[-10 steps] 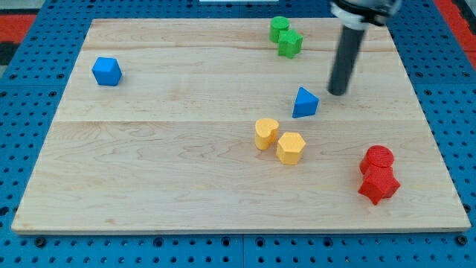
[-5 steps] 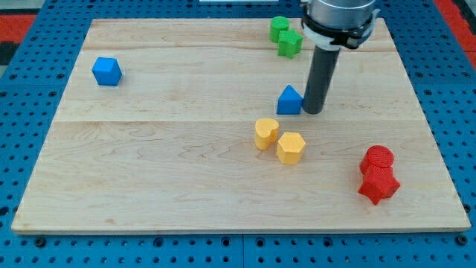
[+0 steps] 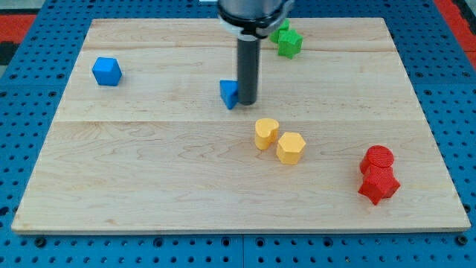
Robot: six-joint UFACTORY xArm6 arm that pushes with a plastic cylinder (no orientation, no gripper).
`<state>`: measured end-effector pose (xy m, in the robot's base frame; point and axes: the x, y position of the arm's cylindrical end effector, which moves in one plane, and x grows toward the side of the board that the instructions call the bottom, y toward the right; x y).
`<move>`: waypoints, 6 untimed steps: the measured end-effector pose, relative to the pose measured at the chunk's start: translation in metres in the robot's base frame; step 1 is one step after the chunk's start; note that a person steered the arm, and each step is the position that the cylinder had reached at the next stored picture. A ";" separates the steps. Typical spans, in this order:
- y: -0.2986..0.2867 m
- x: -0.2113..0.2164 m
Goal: Push blue triangle closer to blue cube
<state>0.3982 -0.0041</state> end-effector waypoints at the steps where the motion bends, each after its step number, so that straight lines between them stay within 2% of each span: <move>1: -0.013 -0.004; 4: -0.013 -0.051; 6: -0.040 -0.050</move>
<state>0.3482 -0.0437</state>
